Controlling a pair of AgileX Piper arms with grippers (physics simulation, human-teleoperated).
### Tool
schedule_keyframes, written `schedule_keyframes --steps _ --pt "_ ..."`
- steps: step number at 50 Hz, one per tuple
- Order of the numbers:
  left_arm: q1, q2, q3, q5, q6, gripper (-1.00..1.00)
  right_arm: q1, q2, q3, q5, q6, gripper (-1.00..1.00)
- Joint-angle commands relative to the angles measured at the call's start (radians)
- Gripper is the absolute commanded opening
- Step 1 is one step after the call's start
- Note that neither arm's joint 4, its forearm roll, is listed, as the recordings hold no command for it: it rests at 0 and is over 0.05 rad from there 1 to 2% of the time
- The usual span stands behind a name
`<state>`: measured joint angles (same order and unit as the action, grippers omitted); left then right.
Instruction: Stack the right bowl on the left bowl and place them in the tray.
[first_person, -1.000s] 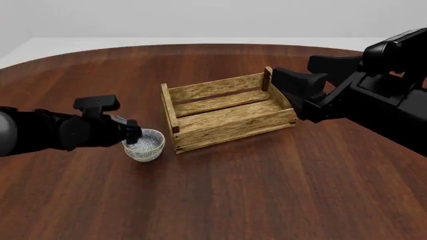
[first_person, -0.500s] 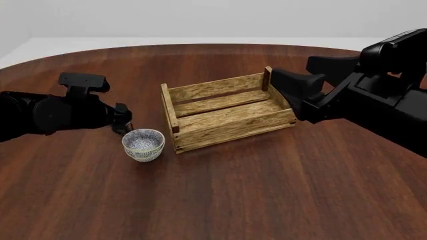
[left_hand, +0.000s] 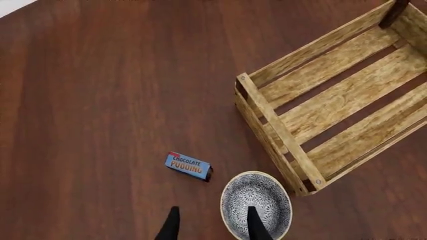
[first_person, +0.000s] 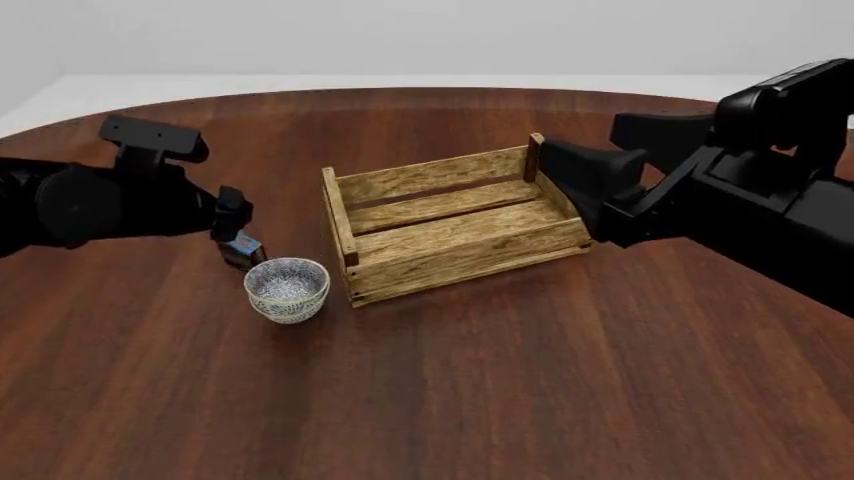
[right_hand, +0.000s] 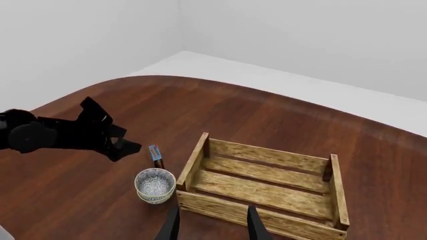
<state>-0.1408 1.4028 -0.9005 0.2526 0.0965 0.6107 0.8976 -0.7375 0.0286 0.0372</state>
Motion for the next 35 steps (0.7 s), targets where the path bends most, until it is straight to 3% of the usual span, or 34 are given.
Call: schedule_keyframes --steps 1,5,9,12,16,26,30,32,35 --pt "-0.01 0.031 0.036 -0.038 -0.065 1.0 0.0 -0.004 0.0 0.002 0.002 1.0" --pt "-0.018 0.037 0.029 -0.034 -0.06 1.0 -0.001 0.0 -0.001 -0.001 0.002 1.0" --pt "-0.091 0.008 0.036 -0.004 -0.125 1.0 0.001 -0.011 0.0 0.005 0.002 1.0" --pt "-0.022 0.005 0.01 0.019 -0.09 1.0 0.002 -0.01 0.0 0.006 0.003 1.0" --pt "-0.071 -0.006 -0.008 0.071 -0.133 1.0 0.003 -0.013 0.0 0.01 0.002 1.0" --pt "-0.046 0.087 -0.094 0.229 -0.112 1.0 0.003 -0.014 -0.002 0.015 0.002 1.0" --pt "-0.037 0.105 -0.134 0.287 -0.072 1.0 0.002 -0.018 -0.002 0.017 0.002 1.0" --pt "-0.077 0.12 -0.152 0.32 -0.104 1.0 0.001 -0.015 -0.002 0.016 0.001 1.0" --pt "-0.064 0.151 -0.186 0.354 -0.095 1.0 0.001 -0.015 -0.001 0.016 0.001 1.0"
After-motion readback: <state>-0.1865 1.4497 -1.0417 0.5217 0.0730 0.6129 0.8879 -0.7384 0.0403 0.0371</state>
